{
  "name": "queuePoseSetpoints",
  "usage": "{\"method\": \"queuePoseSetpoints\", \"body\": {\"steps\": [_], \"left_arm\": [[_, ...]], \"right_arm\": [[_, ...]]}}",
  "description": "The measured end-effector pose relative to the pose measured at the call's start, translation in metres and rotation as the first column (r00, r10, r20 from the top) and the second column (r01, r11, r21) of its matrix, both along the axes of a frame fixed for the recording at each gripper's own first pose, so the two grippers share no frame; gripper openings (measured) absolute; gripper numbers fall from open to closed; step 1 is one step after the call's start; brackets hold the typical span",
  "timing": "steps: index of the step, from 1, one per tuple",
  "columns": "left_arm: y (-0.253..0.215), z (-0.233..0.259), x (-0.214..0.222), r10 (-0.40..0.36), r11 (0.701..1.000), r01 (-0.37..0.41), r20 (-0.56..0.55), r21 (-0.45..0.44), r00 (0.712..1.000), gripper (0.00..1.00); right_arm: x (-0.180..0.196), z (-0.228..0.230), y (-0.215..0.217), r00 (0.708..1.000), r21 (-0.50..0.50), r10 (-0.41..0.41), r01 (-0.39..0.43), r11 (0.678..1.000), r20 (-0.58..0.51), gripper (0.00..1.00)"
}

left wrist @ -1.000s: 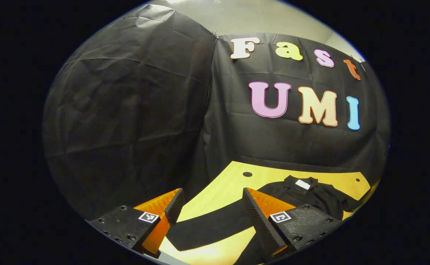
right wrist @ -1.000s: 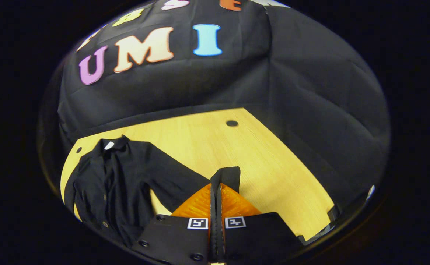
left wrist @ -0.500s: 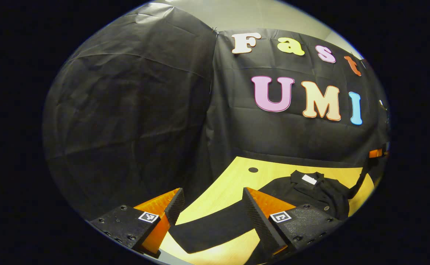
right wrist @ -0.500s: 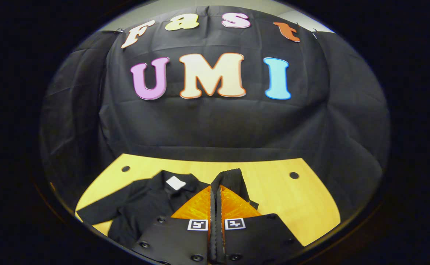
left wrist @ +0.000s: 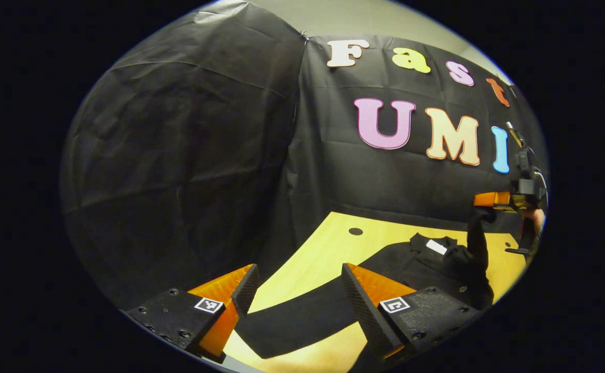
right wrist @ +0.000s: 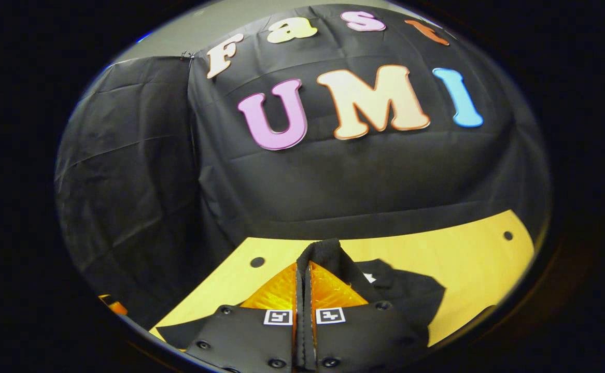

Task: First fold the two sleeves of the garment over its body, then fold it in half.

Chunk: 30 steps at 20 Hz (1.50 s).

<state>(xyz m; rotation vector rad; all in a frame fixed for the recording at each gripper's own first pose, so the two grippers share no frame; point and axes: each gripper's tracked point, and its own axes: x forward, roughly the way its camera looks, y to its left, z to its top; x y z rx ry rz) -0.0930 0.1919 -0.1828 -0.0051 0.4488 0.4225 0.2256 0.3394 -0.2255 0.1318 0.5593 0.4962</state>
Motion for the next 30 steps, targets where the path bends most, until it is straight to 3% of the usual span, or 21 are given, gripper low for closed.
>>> {"method": "queuePoseSetpoints", "body": {"steps": [5, 9, 16, 18, 23, 24, 27, 30], "left_arm": [[0.006, -0.027, -0.018, 0.039, 0.998, -0.041, -0.061, -0.043, 0.997, 0.94], [0.009, -0.046, -0.029, 0.059, 0.997, -0.064, -0.098, -0.052, 0.993, 0.94], [-0.002, -0.069, -0.033, 0.04, 0.995, -0.054, -0.149, -0.089, 0.988, 0.94], [-0.005, -0.074, -0.033, 0.033, 0.993, -0.051, -0.167, -0.105, 0.985, 0.94], [-0.007, -0.083, -0.026, 0.056, 0.988, -0.081, -0.184, -0.131, 0.981, 0.95], [-0.008, -0.087, -0.026, 0.063, 0.986, -0.09, -0.19, -0.137, 0.98, 0.95], [-0.001, -0.1, -0.037, 0.099, 0.981, -0.132, -0.22, -0.141, 0.971, 0.95], [0.002, -0.119, -0.049, 0.126, 0.971, -0.175, -0.272, -0.162, 0.954, 0.95]], "right_arm": [[0.001, -0.065, 0.059, 0.995, -0.007, 0.019, -0.02, 1.0, -0.101, 0.02], [0.001, -0.122, 0.083, 0.984, -0.031, 0.03, -0.035, 0.999, -0.176, 0.02], [-0.007, -0.158, 0.09, 0.97, -0.043, 0.055, -0.066, 0.997, -0.237, 0.08], [-0.006, -0.159, 0.09, 0.969, -0.028, 0.078, -0.086, 0.996, -0.235, 0.05], [-0.01, -0.156, 0.076, 0.971, -0.038, 0.088, -0.099, 0.994, -0.221, 0.69], [-0.01, -0.154, 0.07, 0.974, -0.056, 0.078, -0.092, 0.994, -0.214, 0.87], [-0.005, -0.129, 0.05, 0.987, -0.081, 0.05, -0.063, 0.995, -0.152, 0.99], [-0.004, -0.091, 0.028, 0.994, -0.028, 0.045, -0.048, 0.998, -0.101, 0.98]]}}
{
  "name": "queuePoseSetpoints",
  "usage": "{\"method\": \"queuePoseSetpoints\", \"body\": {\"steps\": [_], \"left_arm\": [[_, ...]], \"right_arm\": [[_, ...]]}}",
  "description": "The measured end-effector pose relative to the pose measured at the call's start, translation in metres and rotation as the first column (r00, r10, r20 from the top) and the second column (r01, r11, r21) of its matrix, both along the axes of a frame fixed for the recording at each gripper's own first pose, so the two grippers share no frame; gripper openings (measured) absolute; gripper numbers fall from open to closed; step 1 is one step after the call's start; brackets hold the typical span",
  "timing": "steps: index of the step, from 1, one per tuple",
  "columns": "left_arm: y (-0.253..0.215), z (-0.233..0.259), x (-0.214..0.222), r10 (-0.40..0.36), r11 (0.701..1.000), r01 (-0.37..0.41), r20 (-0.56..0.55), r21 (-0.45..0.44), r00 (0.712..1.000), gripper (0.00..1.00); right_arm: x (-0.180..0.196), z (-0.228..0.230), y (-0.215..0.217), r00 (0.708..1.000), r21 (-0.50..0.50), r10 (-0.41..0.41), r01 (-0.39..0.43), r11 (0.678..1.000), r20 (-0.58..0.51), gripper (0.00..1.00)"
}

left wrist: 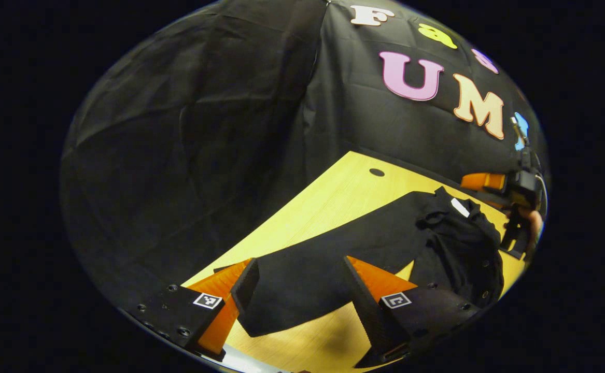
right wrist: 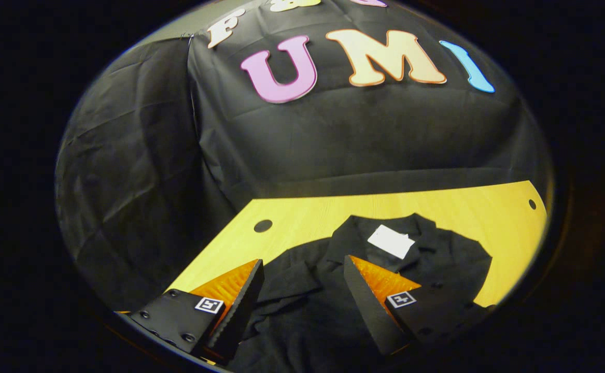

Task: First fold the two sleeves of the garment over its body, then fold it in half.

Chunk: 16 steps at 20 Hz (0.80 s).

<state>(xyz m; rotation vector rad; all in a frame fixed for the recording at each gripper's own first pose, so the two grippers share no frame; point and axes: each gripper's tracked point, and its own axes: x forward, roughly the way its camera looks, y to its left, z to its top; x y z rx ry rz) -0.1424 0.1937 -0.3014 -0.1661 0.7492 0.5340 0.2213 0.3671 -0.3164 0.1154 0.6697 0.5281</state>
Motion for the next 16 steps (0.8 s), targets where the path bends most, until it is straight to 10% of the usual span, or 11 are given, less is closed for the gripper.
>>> {"method": "queuePoseSetpoints", "body": {"steps": [16], "left_arm": [[0.019, -0.057, -0.045, 0.029, 1.0, -0.027, -0.176, 0.011, 0.984, 0.95]], "right_arm": [[-0.023, 0.115, -0.248, 0.908, -0.019, -0.343, 0.358, 0.934, 0.241, 0.98]]}}
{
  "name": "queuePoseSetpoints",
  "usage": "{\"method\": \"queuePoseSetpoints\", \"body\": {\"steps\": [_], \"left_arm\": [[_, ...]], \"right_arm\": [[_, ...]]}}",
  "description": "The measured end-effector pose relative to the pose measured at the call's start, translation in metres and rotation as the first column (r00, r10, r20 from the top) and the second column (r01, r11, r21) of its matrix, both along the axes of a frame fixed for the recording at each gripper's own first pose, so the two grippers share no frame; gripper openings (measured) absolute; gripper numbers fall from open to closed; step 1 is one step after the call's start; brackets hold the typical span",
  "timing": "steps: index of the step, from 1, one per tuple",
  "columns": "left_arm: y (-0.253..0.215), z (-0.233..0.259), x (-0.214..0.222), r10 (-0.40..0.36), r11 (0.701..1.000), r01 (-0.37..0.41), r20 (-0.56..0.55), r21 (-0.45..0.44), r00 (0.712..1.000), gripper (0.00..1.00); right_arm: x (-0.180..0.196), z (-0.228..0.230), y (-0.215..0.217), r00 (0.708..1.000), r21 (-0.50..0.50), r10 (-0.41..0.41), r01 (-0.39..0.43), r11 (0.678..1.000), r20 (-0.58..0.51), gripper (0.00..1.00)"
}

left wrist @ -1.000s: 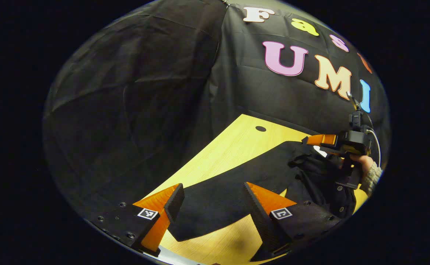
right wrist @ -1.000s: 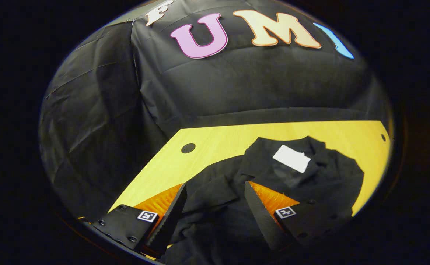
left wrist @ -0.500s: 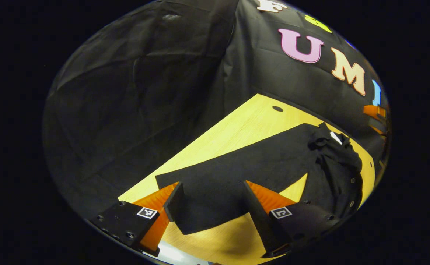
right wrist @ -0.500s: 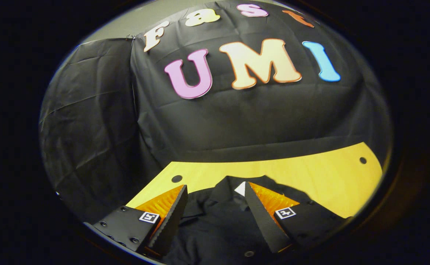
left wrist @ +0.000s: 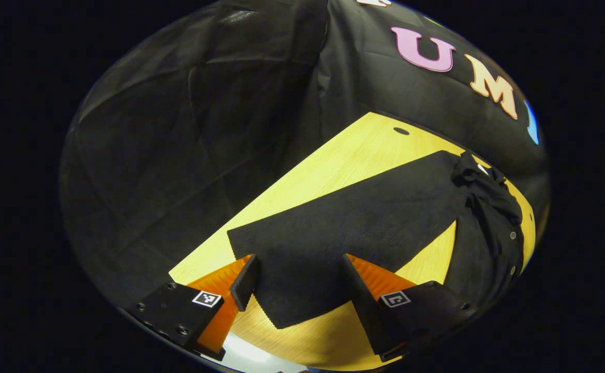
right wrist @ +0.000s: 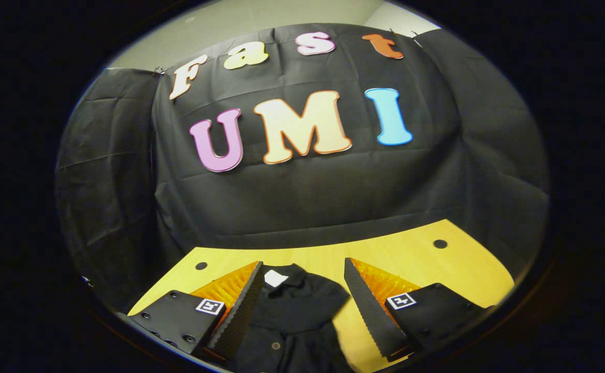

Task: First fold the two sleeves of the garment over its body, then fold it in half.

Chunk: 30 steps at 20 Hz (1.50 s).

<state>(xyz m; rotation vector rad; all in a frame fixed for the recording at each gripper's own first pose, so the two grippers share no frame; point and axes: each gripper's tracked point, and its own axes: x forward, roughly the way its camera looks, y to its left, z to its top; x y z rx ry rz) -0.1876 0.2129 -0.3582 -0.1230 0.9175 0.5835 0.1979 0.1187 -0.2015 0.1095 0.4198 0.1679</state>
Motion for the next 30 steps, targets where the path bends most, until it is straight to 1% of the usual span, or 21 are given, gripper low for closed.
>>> {"method": "queuePoseSetpoints", "body": {"steps": [2, 3, 4, 7, 9, 10, 11, 12, 14, 15, 16, 17, 19, 20, 21, 24, 26, 28, 30], "left_arm": [[-0.002, -0.001, 0.001, -0.026, 0.999, 0.026, -0.009, 0.022, 1.0, 0.94], [-0.002, -0.001, 0.001, -0.032, 0.999, 0.032, -0.007, 0.028, 0.999, 0.95], [-0.003, -0.001, 0.001, -0.033, 0.999, 0.033, -0.002, 0.026, 0.999, 0.94], [-0.001, 0.002, 0.001, -0.025, 0.999, 0.025, 0.014, 0.029, 1.0, 0.93], [-0.008, 0.0, 0.006, -0.046, 0.999, 0.045, 0.019, 0.028, 0.999, 0.88], [-0.013, -0.001, 0.009, -0.053, 0.998, 0.052, 0.015, 0.029, 0.998, 0.83], [-0.017, -0.003, 0.012, -0.063, 0.998, 0.062, 0.018, 0.027, 0.998, 0.69], [-0.02, -0.003, 0.013, -0.069, 0.997, 0.069, 0.018, 0.024, 0.997, 0.57], [-0.029, -0.004, 0.018, -0.091, 0.996, 0.091, 0.016, 0.016, 0.996, 0.33], [-0.03, -0.005, 0.02, -0.105, 0.994, 0.105, 0.005, 0.026, 0.994, 0.15], [-0.031, -0.006, 0.02, -0.129, 0.991, 0.13, -0.017, 0.039, 0.992, 0.08], [-0.031, -0.006, 0.02, -0.153, 0.986, 0.155, -0.039, 0.063, 0.987, 0.02], [-0.029, -0.006, 0.019, -0.187, 0.975, 0.196, -0.088, 0.105, 0.978, 0.0], [-0.031, -0.007, 0.02, -0.204, 0.971, 0.214, -0.097, 0.105, 0.974, 0.0], [-0.037, -0.005, 0.022, -0.218, 0.97, 0.226, -0.093, 0.086, 0.972, 0.0], [-0.061, 0.003, 0.04, -0.229, 0.973, 0.23, -0.061, 0.01, 0.972, 0.0], [-0.074, 0.017, 0.058, -0.256, 0.967, 0.256, -0.027, 0.005, 0.966, 0.0], [-0.092, 0.037, 0.083, -0.311, 0.95, 0.311, 0.013, 0.02, 0.95, 0.0], [-0.117, 0.054, 0.116, -0.376, 0.927, 0.375, 0.059, 0.02, 0.925, 0.0]], "right_arm": [[-0.01, 0.005, -0.024, 0.999, -0.005, -0.044, 0.044, 0.999, 0.004, 0.98], [-0.017, 0.007, -0.034, 0.998, -0.002, -0.063, 0.063, 0.998, -0.001, 1.0], [-0.025, 0.011, -0.043, 0.997, 0.0, -0.076, 0.076, 0.997, -0.004, 0.97], [-0.048, 0.021, -0.068, 0.994, -0.015, -0.106, 0.106, 0.994, 0.004, 0.97], [-0.063, 0.027, -0.084, 0.992, -0.034, -0.125, 0.125, 0.992, 0.016, 0.97], [-0.071, 0.029, -0.093, 0.991, -0.041, -0.135, 0.135, 0.99, 0.022, 0.97], [-0.078, 0.032, -0.1, 0.989, -0.045, -0.145, 0.146, 0.988, 0.026, 0.92], [-0.084, 0.033, -0.107, 0.988, -0.047, -0.152, 0.153, 0.987, 0.03, 0.97], [-0.097, 0.03, -0.122, 0.985, -0.067, -0.169, 0.17, 0.983, 0.022, 0.97], [-0.104, 0.028, -0.128, 0.985, -0.077, -0.173, 0.174, 0.982, 0.017, 0.92], [-0.109, 0.027, -0.132, 0.984, -0.083, -0.178, 0.179, 0.98, 0.015, 0.98], [-0.115, 0.027, -0.136, 0.983, -0.085, -0.183, 0.183, 0.979, 0.016, 0.98], [-0.125, 0.023, -0.142, 0.981, -0.082, -0.194, 0.194, 0.978, 0.01, 0.97], [-0.13, 0.02, -0.146, 0.98, -0.082, -0.201, 0.201, 0.976, 0.008, 0.97], [-0.134, 0.017, -0.148, 0.979, -0.081, -0.204, 0.203, 0.976, 0.004, 0.97], [-0.143, 0.01, -0.156, 0.976, -0.093, -0.218, 0.216, 0.972, -0.009, 0.98], [-0.149, 0.003, -0.164, 0.973, -0.107, -0.228, 0.224, 0.969, -0.025, 0.97], [-0.154, -0.001, -0.172, 0.969, -0.119, -0.245, 0.24, 0.963, -0.029, 0.97], [-0.159, -0.004, -0.177, 0.964, -0.106, -0.264, 0.259, 0.96, -0.031, 0.97]]}}
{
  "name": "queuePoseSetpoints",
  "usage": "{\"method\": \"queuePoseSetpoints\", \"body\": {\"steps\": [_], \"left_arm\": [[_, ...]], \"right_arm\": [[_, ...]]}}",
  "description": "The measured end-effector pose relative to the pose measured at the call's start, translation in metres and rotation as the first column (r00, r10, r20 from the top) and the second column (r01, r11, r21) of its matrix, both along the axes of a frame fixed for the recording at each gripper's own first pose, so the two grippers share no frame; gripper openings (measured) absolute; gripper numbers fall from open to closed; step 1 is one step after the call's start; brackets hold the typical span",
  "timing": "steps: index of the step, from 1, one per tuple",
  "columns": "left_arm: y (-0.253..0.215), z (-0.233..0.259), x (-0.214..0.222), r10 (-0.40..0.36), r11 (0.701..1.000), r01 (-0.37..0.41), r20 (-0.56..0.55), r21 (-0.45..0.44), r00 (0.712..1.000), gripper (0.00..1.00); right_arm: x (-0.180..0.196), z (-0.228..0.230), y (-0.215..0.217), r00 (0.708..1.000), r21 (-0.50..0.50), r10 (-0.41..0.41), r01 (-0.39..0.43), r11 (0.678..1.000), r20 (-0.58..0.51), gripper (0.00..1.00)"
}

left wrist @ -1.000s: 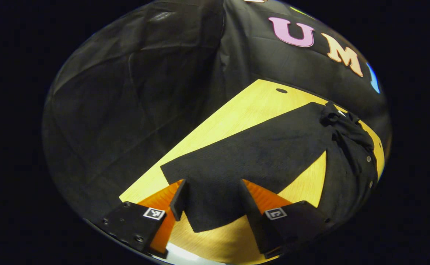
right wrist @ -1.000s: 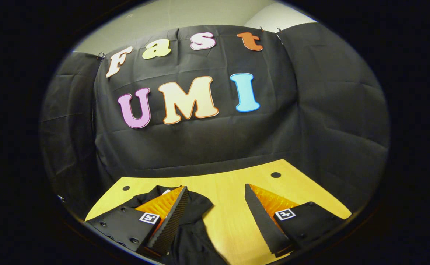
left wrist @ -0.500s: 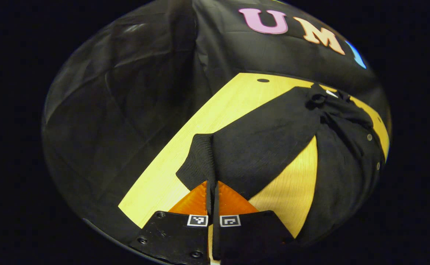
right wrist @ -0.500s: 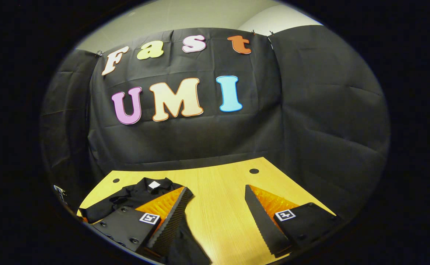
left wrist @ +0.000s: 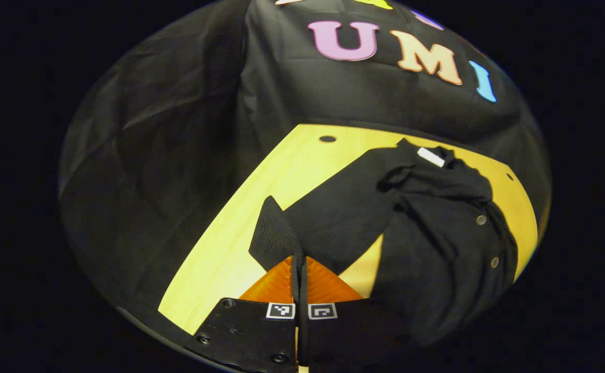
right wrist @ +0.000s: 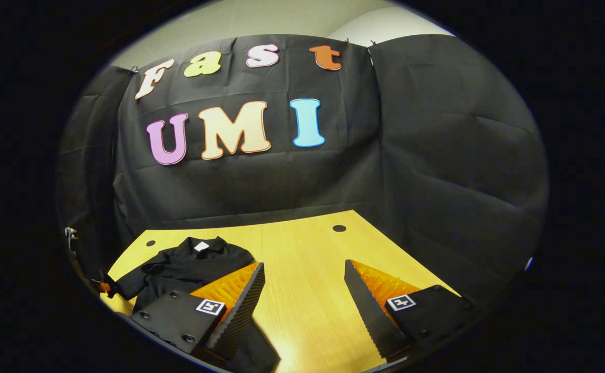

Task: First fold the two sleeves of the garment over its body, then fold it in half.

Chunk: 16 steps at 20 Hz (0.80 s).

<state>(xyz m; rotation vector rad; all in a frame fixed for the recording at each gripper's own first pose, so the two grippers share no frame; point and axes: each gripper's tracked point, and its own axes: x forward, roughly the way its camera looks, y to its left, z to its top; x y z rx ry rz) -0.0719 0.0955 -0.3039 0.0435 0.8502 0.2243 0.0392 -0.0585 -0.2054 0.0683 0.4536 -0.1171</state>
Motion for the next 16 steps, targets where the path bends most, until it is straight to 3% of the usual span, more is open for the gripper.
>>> {"method": "queuePoseSetpoints", "body": {"steps": [5, 12, 16], "left_arm": [[-0.091, 0.028, 0.083, -0.219, 0.973, 0.224, 0.099, -0.045, 0.971, 0.0], [-0.226, 0.022, 0.153, -0.441, 0.88, 0.462, 0.174, -0.108, 0.881, 0.0], [-0.286, 0.004, 0.171, -0.522, 0.829, 0.545, 0.175, -0.13, 0.835, 0.0]], "right_arm": [[-0.012, -0.016, -0.003, 0.999, 0.057, -0.034, 0.035, 0.998, -0.016, 0.97], [-0.031, -0.022, -0.017, 0.995, 0.073, -0.094, 0.095, 0.993, -0.019, 0.97], [-0.039, -0.026, -0.026, 0.992, 0.102, -0.128, 0.13, 0.986, -0.022, 0.98]]}}
